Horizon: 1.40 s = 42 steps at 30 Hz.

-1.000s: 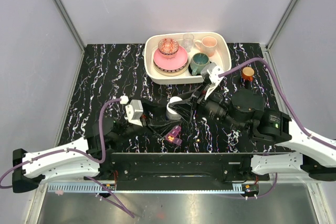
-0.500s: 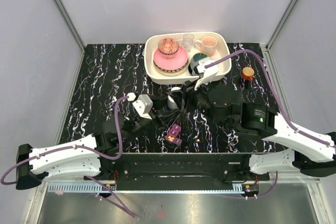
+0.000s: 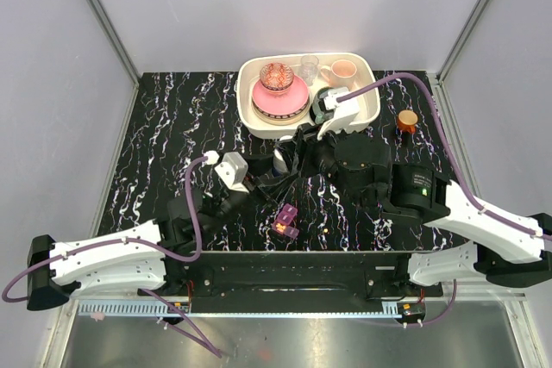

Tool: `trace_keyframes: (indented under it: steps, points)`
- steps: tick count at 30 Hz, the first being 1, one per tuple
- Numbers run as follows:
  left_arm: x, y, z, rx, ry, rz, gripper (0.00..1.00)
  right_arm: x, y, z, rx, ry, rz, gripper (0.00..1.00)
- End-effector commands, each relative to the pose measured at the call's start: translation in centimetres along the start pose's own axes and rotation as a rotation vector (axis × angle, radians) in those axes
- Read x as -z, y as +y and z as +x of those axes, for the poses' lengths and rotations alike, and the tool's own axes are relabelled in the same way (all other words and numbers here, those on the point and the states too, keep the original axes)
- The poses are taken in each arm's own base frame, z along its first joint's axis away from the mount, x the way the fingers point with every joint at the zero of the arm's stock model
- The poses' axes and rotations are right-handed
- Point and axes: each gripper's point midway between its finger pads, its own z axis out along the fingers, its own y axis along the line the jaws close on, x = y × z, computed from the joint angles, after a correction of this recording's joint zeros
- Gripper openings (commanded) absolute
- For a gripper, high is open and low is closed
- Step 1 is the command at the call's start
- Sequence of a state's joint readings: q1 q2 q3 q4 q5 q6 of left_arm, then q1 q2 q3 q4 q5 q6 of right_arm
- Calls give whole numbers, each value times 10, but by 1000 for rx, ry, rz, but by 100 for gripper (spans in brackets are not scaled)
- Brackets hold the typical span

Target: Sort the pills into containers

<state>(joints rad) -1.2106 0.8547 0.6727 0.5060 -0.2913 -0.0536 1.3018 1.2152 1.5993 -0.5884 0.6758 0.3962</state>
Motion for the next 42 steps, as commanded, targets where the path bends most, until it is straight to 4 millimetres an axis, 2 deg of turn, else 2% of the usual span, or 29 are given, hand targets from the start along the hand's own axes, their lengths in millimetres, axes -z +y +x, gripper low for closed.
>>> trace_keyframes:
  steps: [1, 4, 5, 12, 15, 16, 18, 22, 25, 29, 35, 42]
  points:
    - [0, 2, -80, 96, -234, -23, 0, 8, 7, -5, -31, 16, -38, 56]
    - [0, 2, -77, 94, -226, -22, 0, 11, 14, -3, -31, 19, -95, 67]
    - [0, 2, -75, 93, -221, -22, 0, 14, 17, -8, -44, 2, -117, 69]
    - [1, 5, -72, 91, -204, -40, 0, 28, 20, -15, -20, -31, -206, 74]
    - [2, 7, -70, 92, -202, -46, 0, 41, 22, -17, -3, -37, -271, 75]
    - [3, 7, -68, 87, -196, -49, 0, 51, 23, -21, -4, -46, -316, 76]
    - [5, 8, -69, 87, -196, -46, 0, 60, 25, -17, 34, -45, -374, 76]
    - [11, 3, -67, 78, -179, -12, 1, 88, 15, -29, 59, -96, -440, 77]
    - [16, -9, -68, 76, -169, 66, 1, 101, 9, -36, 68, -126, -463, 77]
    - [27, -46, -69, 69, -145, 280, 0, 111, 9, -39, 108, -143, -507, 76]
    - [45, -91, -64, 58, -85, 553, 0, 124, 26, -32, 199, -130, -645, 74]
    - [60, -117, -51, 59, -20, 729, 0, 134, 44, -20, 275, -103, -779, 72]
